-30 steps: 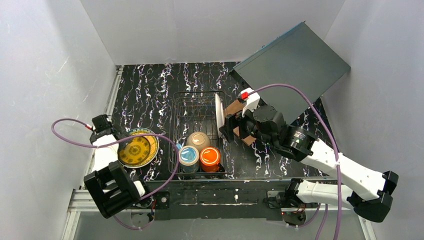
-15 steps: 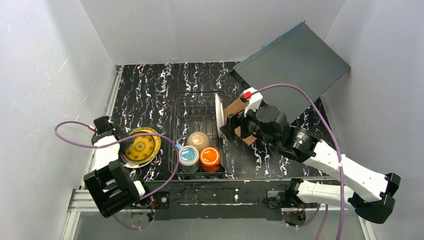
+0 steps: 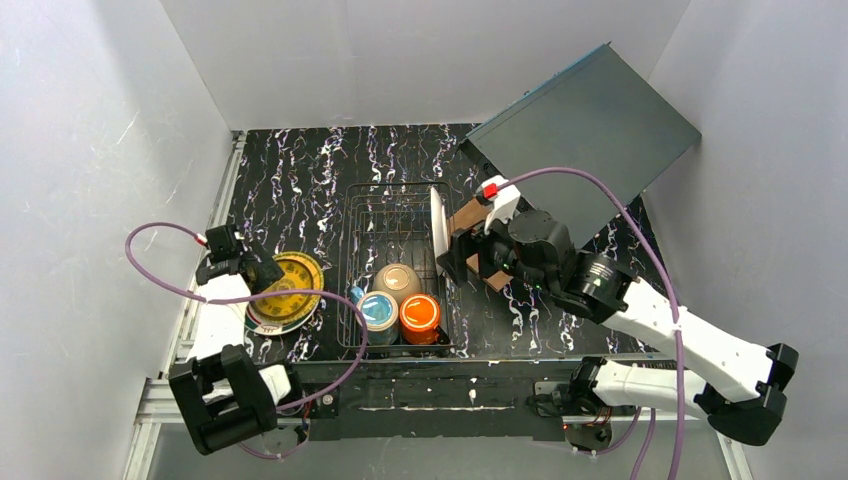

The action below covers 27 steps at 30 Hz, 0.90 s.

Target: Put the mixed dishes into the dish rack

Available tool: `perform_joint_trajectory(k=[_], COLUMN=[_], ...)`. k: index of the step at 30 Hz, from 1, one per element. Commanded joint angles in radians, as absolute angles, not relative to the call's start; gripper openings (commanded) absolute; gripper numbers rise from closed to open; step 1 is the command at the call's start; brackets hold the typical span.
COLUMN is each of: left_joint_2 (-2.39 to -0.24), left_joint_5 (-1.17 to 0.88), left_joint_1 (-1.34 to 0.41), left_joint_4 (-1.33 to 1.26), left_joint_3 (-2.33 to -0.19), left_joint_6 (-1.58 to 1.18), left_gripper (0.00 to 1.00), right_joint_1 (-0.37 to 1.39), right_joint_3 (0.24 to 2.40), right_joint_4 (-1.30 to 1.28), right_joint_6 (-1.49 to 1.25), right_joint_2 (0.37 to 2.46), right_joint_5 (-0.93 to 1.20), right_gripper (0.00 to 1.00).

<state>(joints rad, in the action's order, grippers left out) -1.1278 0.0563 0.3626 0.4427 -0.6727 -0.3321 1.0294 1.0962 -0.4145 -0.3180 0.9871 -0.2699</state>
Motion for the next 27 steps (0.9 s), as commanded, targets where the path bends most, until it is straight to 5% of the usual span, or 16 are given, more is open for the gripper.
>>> perform_joint_trajectory(k=[1, 9, 14, 27], left_joint_2=[-1.090, -1.114, -1.211, -1.372], left_joint_5=[0.093, 0.028, -0.090, 0.198], left_joint_1=[0.335, 0.334, 0.286, 0.102], left_joint_4=[0.482, 0.448, 0.445, 0.577], left_joint_3=[-0.698, -0.692, -0.726, -0.941], left_joint_6=[-0.339, -0.351, -0.358, -0.478], left_gripper=[0.70, 0.57, 0.64, 0.70], right_joint_1=[1.027, 1.053, 1.061, 1.062], right_joint_3=[1.181, 1.405, 1.464, 1.379], right_joint_4=[-0.364, -0.379, -0.400, -0.399], right_joint_6=[-0.351, -0.465, -0.475, -0.492], right_joint_2=[1.075, 1.349, 1.391, 1.319], right_joint_5=[-0.136, -0.022, -0.025, -0.099], right_gripper=[0.98, 0.96, 0.95, 0.97])
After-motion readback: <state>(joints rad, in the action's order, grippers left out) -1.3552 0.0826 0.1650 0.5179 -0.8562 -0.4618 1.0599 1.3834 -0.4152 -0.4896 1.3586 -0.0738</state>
